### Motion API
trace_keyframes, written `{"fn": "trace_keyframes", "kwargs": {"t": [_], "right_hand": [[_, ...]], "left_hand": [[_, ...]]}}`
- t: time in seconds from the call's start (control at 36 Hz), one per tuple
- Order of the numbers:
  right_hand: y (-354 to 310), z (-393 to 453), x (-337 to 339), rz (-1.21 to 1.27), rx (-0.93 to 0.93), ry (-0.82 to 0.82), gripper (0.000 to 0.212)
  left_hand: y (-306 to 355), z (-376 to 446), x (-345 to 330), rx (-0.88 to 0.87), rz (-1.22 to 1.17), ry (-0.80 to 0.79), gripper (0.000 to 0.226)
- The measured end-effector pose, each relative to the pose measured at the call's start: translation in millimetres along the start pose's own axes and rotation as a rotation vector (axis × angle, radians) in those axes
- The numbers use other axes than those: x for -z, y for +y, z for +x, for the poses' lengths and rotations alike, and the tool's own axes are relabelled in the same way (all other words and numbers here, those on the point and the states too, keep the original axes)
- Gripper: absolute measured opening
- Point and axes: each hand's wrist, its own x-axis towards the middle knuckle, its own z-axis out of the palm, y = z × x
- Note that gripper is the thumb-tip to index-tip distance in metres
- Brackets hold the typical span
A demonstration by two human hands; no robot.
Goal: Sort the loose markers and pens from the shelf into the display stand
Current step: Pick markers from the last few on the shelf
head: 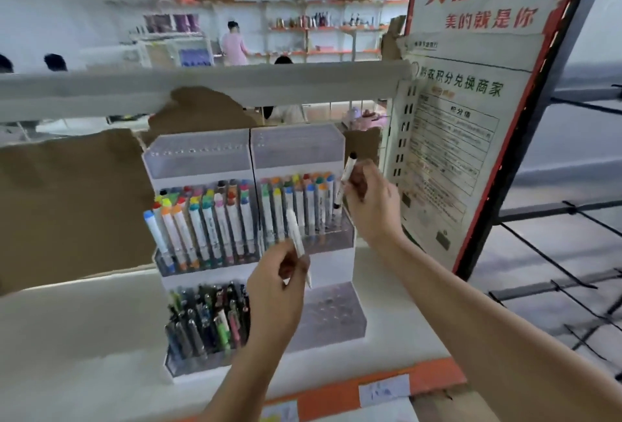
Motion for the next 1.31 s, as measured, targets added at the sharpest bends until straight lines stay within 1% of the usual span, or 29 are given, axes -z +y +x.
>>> {"fn": "trace_keyframes", "kwargs": {"t": [0.06, 0.22, 0.25, 0.33, 0.36, 0.44, 0.53, 0.61, 0.75, 0.81, 0.86, 0.89, 0.94, 1.0, 1.06, 1.14, 1.25, 1.31], "right_hand": [[2.5, -0.3, -5.0, -0.005, 0.007, -0.052, 0.011], [12.0, -5.7, -15.8, -0.071, 0.027, -0.156, 0.007], [13.8, -7.1, -17.7, -0.097, 0.028, -0.168, 0.01], [17.0, -11.3, -21.7, -0.201, 0.006, -0.178, 0.029], [17.1, -12.1, -22.5, -0.221, -0.001, -0.173, 0.028], [14.0, -12.1, -23.8, -0.258, -0.028, -0.163, 0.017], [11.2, -11.7, -24.6, -0.288, -0.056, -0.158, 0.016], [11.6, -13.8, -26.4, -0.316, -0.099, -0.163, 0.007], [14.2, -14.5, -23.8, -0.392, -0.046, -0.16, 0.008], [18.1, -18.4, -21.4, -0.365, -0.026, -0.115, 0.01], [16.1, -26.4, -18.4, -0.237, -0.004, -0.024, 0.014], [11.7, -30.7, -17.5, -0.135, 0.005, -0.011, 0.014], [-2.9, -39.9, -16.0, 0.095, 0.017, -0.084, 0.01], [-15.2, -47.8, -15.3, 0.21, -0.005, -0.166, 0.006], [-18.3, -49.4, -14.7, 0.243, -0.046, -0.167, 0.002], [-16.2, -39.9, -6.6, 0.299, -0.097, -0.142, 0.004], [-6.6, -12.6, 12.4, 0.178, -0.091, 0.08, 0.007], [-2.8, -1.3, 18.4, 0.105, -0.098, 0.111, 0.009]], "left_hand": [[1.2, -0.6, 1.7, 0.005, 0.001, 0.01, 0.033], [-2.1, 2.1, -0.3, 0.06, -0.054, 0.013, 0.014], [-2.3, 2.9, -0.9, 0.055, -0.049, 0.017, 0.012], [-3.6, 6.0, -3.1, 0.05, -0.035, 0.018, 0.009], [-4.3, 6.6, -3.3, 0.055, -0.036, 0.016, 0.009], [-6.2, 8.6, -3.5, 0.048, -0.036, 0.016, 0.011], [-7.7, 10.4, -5.7, 0.038, -0.028, 0.017, 0.011], [-9.6, 12.4, -7.6, 0.035, -0.026, 0.008, 0.009], [-10.6, 13.6, -7.3, 0.052, -0.042, 0.003, 0.009], [-8.9, 14.8, -7.6, 0.048, -0.062, -0.006, 0.01], [-5.0, 17.2, -8.6, 0.019, -0.077, -0.01, 0.016], [-3.2, 18.7, -9.9, 0.001, -0.07, -0.009, 0.019], [-1.4, 20.9, -14.1, -0.01, -0.05, -0.017, 0.014], [-1.4, 22.4, -18.7, 0.007, -0.048, -0.021, 0.006], [-2.4, 23.3, -21.9, -0.004, -0.04, -0.02, 0.007], [1.5, 22.4, -22.5, -0.02, -0.056, -0.023, 0.01], [1.9, 18.1, -17.9, -0.015, -0.083, 0.007, 0.017], [-0.4, 16.2, -15.2, -0.011, -0.066, 0.005, 0.017]]}}
